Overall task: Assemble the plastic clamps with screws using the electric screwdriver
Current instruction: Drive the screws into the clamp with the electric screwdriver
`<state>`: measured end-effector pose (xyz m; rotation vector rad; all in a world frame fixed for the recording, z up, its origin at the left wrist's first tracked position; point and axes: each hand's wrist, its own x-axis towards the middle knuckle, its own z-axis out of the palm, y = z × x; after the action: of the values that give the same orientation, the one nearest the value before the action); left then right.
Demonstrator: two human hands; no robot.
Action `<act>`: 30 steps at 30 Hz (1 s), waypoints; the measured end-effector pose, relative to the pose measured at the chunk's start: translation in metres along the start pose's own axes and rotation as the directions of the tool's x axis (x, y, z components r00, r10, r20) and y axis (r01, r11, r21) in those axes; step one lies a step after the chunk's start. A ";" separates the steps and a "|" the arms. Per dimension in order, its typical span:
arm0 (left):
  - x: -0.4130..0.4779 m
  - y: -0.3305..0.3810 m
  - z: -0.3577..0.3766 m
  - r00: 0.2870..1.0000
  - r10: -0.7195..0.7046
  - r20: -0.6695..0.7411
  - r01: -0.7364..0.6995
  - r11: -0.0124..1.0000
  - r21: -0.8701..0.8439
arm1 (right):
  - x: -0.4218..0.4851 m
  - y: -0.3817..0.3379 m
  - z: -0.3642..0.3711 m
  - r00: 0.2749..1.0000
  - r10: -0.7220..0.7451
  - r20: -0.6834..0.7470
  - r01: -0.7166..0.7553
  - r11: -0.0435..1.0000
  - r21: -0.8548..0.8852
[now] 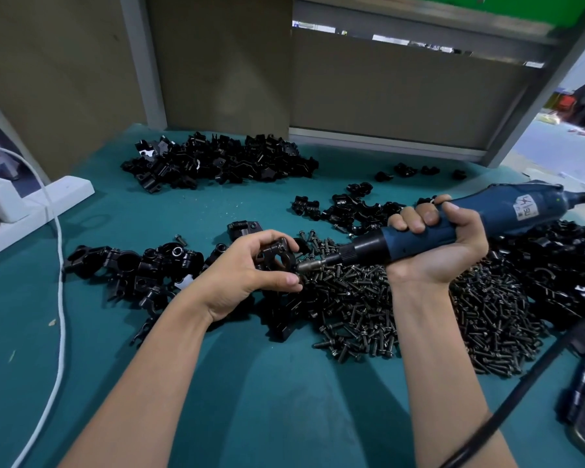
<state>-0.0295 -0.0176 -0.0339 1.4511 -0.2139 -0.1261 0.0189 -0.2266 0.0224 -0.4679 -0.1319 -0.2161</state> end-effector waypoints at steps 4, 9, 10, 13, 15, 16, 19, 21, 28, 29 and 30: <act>0.002 -0.001 0.000 1.000 -0.012 -0.005 0.011 0.998 -0.061 | 0.001 0.000 -0.001 1.000 0.002 0.010 -0.002 1.000 0.007; 0.002 -0.002 -0.001 1.000 -0.022 -0.013 0.020 0.994 -0.111 | 0.003 0.001 0.000 1.000 0.003 0.015 -0.003 1.000 0.024; 0.002 -0.002 -0.001 1.000 -0.025 -0.015 0.023 0.993 -0.119 | 0.003 0.001 0.000 1.000 0.004 0.015 -0.005 1.000 0.026; 0.002 -0.002 0.000 0.999 -0.031 -0.014 0.029 0.990 -0.140 | 0.002 0.001 -0.001 1.000 0.004 0.018 -0.005 1.000 0.025; 0.002 -0.002 0.001 0.999 -0.031 -0.024 0.027 0.989 -0.149 | 0.002 0.001 0.000 1.000 0.005 0.017 -0.005 1.000 0.018; 0.002 -0.001 0.002 0.999 -0.033 -0.025 0.029 0.987 -0.157 | 0.002 0.000 0.001 1.000 0.005 0.013 -0.005 1.000 0.013; 0.001 0.000 0.003 0.999 -0.042 -0.027 0.037 0.984 -0.174 | 0.001 -0.001 0.002 1.000 0.002 0.003 -0.002 1.000 0.003; 0.001 0.000 0.004 0.999 -0.045 -0.025 0.040 0.984 -0.176 | 0.000 -0.002 0.003 1.000 0.000 0.010 0.000 1.000 -0.001; -0.001 0.003 0.003 0.999 -0.036 -0.004 0.035 0.986 -0.164 | -0.001 -0.003 0.006 0.999 -0.002 0.049 0.002 1.000 -0.015; -0.001 0.004 0.004 0.999 -0.033 -0.009 0.032 0.986 -0.161 | -0.001 -0.003 0.006 0.999 0.001 0.044 0.000 1.000 -0.012; -0.001 0.003 0.004 0.999 -0.032 -0.012 0.030 0.987 -0.157 | -0.001 -0.003 0.006 0.999 0.003 0.038 -0.002 1.000 -0.009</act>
<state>-0.0311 -0.0209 -0.0301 1.2985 -0.1659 -0.1547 0.0170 -0.2265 0.0285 -0.4812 -0.1677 -0.2054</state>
